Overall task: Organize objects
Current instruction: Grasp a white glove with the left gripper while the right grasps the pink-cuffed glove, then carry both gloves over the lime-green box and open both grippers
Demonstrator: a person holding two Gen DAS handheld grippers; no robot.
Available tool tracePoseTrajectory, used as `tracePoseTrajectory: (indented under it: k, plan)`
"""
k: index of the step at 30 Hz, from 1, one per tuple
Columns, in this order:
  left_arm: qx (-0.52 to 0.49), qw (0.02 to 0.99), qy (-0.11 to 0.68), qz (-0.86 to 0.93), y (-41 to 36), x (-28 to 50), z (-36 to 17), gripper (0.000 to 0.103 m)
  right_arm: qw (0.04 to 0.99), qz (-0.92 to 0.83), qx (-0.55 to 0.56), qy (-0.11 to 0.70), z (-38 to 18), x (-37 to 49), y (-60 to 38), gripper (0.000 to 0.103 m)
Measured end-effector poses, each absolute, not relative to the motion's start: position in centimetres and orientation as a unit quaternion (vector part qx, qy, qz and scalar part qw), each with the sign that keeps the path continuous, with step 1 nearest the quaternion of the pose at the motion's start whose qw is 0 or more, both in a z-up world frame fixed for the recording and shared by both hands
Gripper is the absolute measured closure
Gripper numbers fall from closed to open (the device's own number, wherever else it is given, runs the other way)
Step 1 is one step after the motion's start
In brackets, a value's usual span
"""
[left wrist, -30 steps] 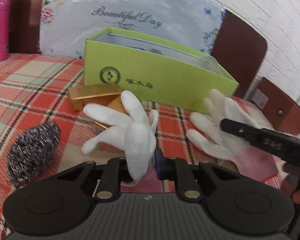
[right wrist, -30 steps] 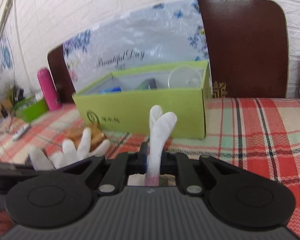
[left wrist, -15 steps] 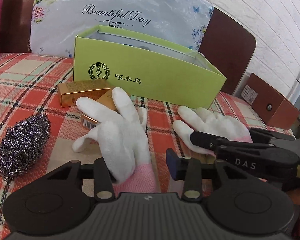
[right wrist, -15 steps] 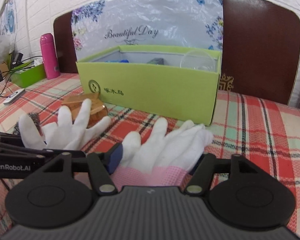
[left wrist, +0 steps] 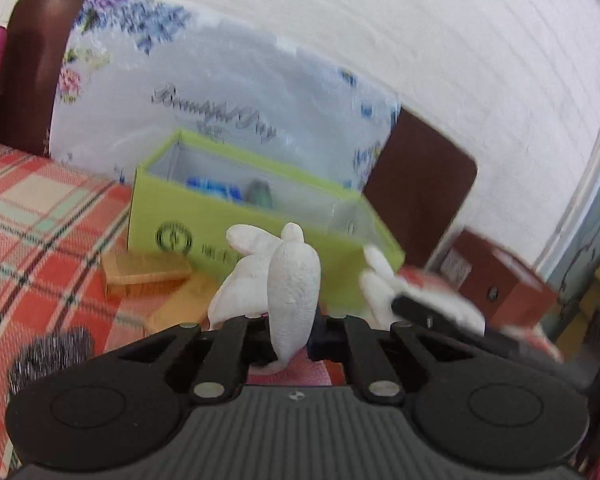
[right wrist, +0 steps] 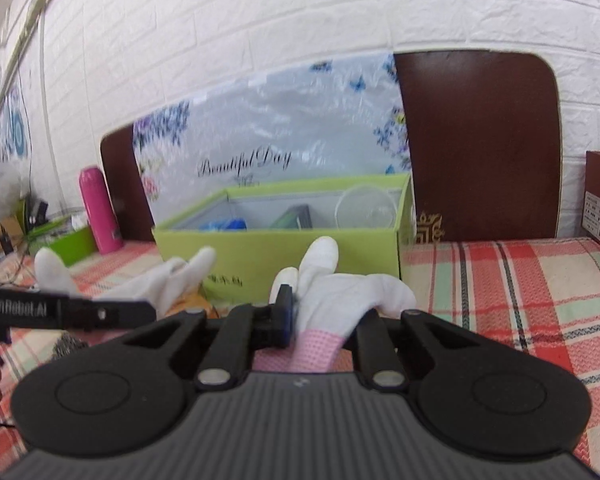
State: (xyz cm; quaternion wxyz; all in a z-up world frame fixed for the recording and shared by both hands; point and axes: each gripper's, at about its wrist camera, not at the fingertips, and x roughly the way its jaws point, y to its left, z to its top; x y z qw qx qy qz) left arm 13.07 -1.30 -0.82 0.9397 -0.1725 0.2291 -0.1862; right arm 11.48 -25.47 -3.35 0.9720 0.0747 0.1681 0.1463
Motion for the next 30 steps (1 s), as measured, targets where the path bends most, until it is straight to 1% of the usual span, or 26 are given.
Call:
tracePoseTrajectory:
  k: [5, 10, 18, 21, 26, 30]
  plan:
    - [-0.228, 0.940, 0.176, -0.181, -0.9, 14.9, 2.0, 0.095, 0.980, 0.136, 0.086, 0.117, -2.7, 10.9, -26.1, 0.092]
    - [-0.235, 0.939, 0.154, -0.196, -1.7, 16.6, 3.3, 0.095, 0.983, 0.135, 0.083, 0.092, -2.5, 10.6, -26.0, 0.092]
    - [-0.300, 0.917, 0.157, -0.212, -0.5, 21.9, 3.1, 0.095, 0.985, 0.143, 0.055, 0.078, -1.7, 11.8, -24.4, 0.092]
    - [-0.300, 0.919, 0.141, -0.211, -0.3, 23.8, 3.2, 0.095, 0.987, 0.141, 0.043, 0.070, -0.9, 13.4, -24.0, 0.092]
    - [-0.285, 0.922, 0.134, -0.225, -0.7, 26.5, 1.9, 0.095, 0.988, 0.141, -0.046, 0.039, 0.5, 17.3, -22.0, 0.092]
    - [-0.318, 0.906, 0.131, -0.248, 0.4, 28.5, 0.6, 0.095, 0.988, 0.137, -0.067, 0.028, 0.8, 20.8, -20.8, 0.092]
